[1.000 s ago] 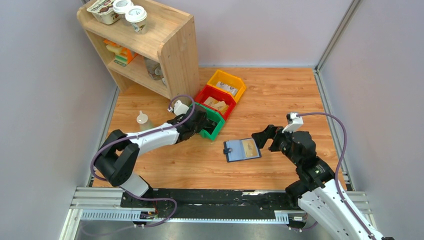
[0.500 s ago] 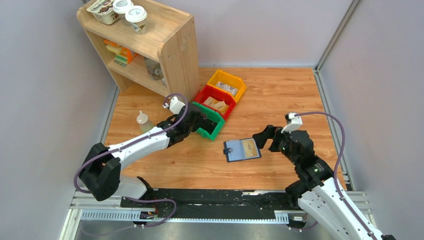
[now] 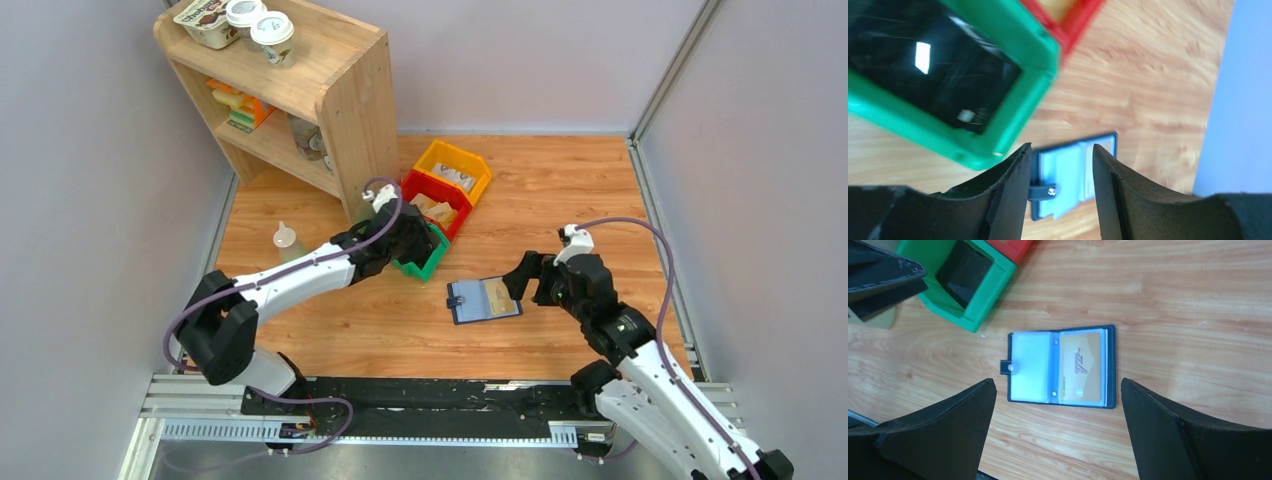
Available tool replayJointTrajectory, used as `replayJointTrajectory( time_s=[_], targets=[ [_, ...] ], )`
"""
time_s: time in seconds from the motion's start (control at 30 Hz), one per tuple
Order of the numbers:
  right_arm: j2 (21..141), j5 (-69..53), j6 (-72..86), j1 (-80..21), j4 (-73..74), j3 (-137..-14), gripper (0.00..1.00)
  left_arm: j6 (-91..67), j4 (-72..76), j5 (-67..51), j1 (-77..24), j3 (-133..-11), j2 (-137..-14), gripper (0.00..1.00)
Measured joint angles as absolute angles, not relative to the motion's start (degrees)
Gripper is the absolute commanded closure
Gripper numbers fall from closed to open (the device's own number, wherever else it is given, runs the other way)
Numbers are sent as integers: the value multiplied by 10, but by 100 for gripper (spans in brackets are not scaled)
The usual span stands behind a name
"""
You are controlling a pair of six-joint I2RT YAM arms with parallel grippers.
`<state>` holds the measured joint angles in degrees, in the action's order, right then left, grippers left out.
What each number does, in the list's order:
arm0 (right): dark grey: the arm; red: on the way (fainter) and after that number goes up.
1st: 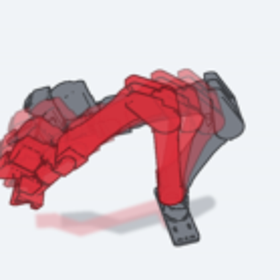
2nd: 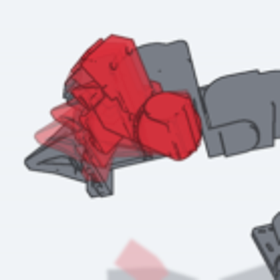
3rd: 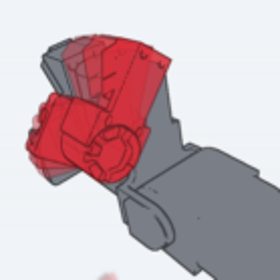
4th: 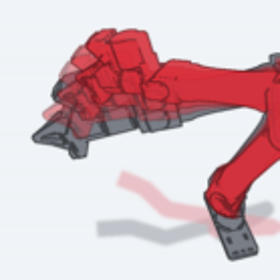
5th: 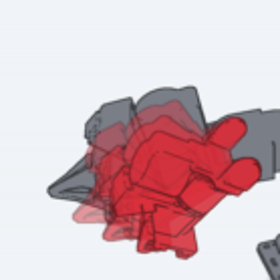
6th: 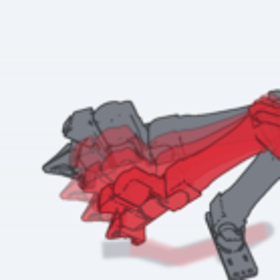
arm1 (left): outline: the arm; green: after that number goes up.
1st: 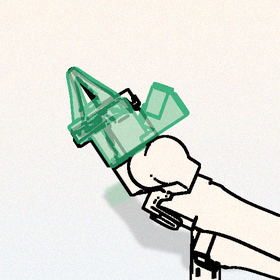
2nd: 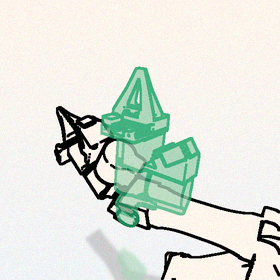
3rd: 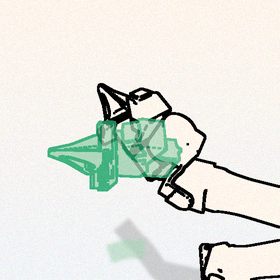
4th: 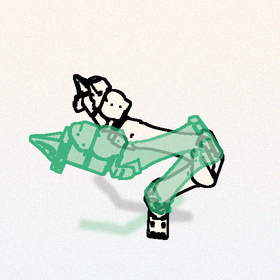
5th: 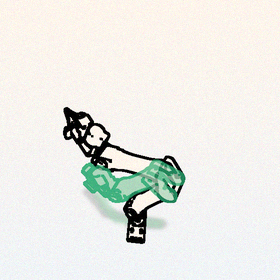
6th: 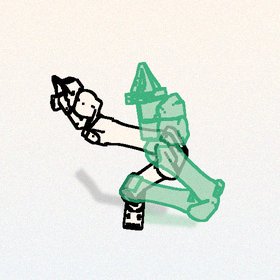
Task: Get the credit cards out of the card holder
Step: Place the credit card in the storage box, then remove the credit card from the card holder.
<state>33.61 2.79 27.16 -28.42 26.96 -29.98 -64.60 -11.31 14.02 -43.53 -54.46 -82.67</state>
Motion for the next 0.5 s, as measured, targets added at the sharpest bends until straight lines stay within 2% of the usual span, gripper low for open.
replayJointTrajectory(
  time_s=[0.13, 0.23, 0.33, 0.5],
  targets=[
    [403, 14, 272, -278, 272, -306, 11, -593, -98, 70, -477, -597, -875, 46],
    [453, -8, 276, -259, 272, -308, 21, -574, -78, 14, -504, -613, -913, 51],
    [491, -35, 280, -231, 269, -308, 32, -567, -64, -31, -523, -619, -954, 55],
    [543, -72, 289, -193, 234, -308, 57, -569, -45, -95, -535, -633, -1023, 63]
  ],
)
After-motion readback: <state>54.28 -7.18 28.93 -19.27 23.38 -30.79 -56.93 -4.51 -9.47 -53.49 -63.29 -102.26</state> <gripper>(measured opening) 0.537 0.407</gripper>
